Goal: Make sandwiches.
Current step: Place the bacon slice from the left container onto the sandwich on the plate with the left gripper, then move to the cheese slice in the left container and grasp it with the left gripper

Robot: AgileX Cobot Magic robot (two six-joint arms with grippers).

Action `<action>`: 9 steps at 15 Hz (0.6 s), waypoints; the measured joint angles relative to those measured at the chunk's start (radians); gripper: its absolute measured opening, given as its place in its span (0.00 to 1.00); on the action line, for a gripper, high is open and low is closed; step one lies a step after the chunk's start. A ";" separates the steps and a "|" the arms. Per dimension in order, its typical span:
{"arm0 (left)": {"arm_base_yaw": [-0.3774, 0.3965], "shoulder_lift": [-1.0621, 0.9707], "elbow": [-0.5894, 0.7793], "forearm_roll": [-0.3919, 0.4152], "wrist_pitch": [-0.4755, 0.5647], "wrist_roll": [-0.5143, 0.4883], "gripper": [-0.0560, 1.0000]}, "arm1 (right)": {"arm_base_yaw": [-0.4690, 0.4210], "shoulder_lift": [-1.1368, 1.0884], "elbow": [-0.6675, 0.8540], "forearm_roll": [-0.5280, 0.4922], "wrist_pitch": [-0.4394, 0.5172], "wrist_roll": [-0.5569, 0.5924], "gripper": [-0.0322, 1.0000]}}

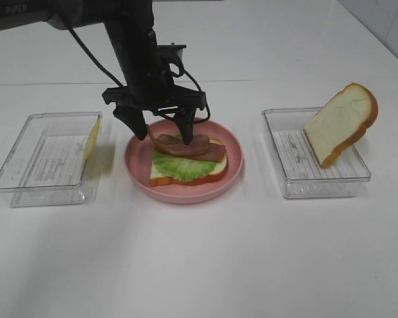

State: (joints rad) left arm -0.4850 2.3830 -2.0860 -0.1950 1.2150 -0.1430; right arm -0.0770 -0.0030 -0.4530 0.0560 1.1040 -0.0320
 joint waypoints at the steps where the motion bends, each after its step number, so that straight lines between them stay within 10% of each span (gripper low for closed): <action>1: 0.000 0.000 -0.009 0.007 -0.001 0.000 0.86 | 0.000 0.000 0.000 0.000 0.000 0.000 0.85; 9: 0.004 -0.102 0.000 0.051 -0.001 0.023 0.89 | 0.000 0.000 0.000 0.000 0.000 0.000 0.85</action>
State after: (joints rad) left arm -0.4810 2.2810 -2.0860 -0.1440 1.2140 -0.1200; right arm -0.0770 -0.0030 -0.4530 0.0560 1.1040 -0.0320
